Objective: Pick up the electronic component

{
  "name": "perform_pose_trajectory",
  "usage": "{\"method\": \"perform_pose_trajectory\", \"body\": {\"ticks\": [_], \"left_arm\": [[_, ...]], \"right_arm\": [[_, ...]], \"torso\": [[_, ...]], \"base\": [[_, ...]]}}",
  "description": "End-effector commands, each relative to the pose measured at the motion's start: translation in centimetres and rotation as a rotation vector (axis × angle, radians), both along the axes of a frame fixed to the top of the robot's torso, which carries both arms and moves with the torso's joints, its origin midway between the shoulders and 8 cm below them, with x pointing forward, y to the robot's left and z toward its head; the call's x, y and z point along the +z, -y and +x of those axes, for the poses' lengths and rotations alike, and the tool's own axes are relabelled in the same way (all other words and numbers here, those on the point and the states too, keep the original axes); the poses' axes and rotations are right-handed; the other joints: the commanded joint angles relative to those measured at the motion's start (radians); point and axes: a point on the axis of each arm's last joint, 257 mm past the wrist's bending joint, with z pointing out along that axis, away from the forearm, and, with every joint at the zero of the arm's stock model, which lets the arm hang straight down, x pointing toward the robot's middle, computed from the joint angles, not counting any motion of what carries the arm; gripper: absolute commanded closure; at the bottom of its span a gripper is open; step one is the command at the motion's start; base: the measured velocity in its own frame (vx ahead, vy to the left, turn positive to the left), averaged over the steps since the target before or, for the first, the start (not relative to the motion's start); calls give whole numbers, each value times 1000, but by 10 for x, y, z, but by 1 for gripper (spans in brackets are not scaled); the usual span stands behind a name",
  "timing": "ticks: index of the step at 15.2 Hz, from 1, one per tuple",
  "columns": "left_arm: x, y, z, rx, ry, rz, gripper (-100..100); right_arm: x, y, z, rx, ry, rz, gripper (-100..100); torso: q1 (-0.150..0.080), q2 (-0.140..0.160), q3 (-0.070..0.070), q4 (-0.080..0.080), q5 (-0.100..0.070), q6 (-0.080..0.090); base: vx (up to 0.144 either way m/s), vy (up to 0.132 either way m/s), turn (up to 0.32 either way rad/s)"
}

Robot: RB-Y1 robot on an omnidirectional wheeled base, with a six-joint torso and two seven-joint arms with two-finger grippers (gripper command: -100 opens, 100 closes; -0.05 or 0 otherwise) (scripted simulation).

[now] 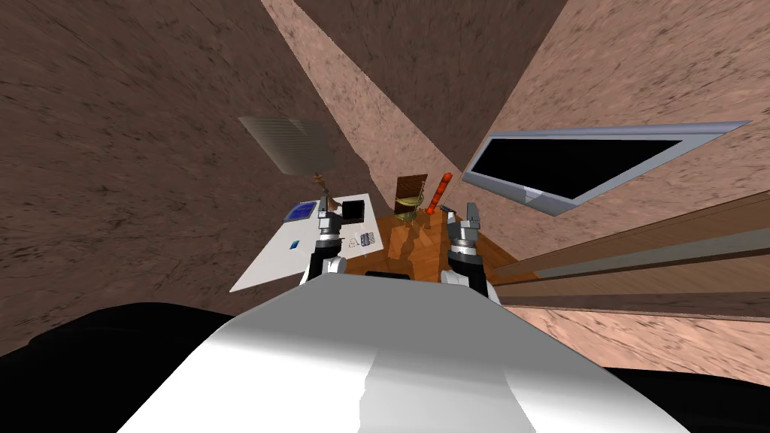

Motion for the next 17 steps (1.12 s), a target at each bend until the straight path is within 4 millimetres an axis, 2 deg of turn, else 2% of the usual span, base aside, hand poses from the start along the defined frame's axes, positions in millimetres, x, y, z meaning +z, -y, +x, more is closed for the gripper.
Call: {"method": "perform_pose_trajectory", "body": {"ticks": [1,5,6,10,11,12,13,15,16,17], "left_arm": [[-5,1,4,-11,-21,27,-100],[-35,0,22,-27,-130,107,-100],[-36,-1,22,-27,-133,106,-100],[-72,-10,42,-19,-261,162,-100],[-73,-10,42,-19,-262,162,-100],[-86,-15,49,-12,-306,180,-100],[-88,-15,49,-12,-313,180,-100],[-103,-21,56,-4,-366,196,-100],[-103,-21,56,-4,-366,196,-100],[-118,-27,61,5,-413,212,-100]], "right_arm": [[0,0,0,0,0,0,0],[0,0,0,0,0,0,0],[0,0,0,0,0,0,0],[0,0,0,0,0,0,0],[0,0,0,0,0,0,0],[0,0,0,0,0,0,0],[0,0,0,0,0,0,0],[0,0,0,0,0,0,0],[0,0,0,0,0,0,0],[0,0,0,0,0,0,0]], "torso": [[0,0,0,0,0,0],[-3,-1,-1,0,-1,0],[-4,-2,-1,0,-1,0],[-6,-3,-2,-1,-1,0],[-6,-3,-2,-1,-1,0],[-5,-3,-2,-1,-1,0],[-5,-2,-1,-1,-1,0],[-5,-2,-1,-1,-1,0],[-5,-3,-2,-1,-1,0],[-4,-2,-1,-1,-1,0]], "base": [[3,-11,-1],[19,-50,1],[32,-73,5],[31,-79,2],[28,-66,4],[20,-64,0],[18,-60,3],[31,-64,1],[25,-50,1],[21,-63,0]]}}
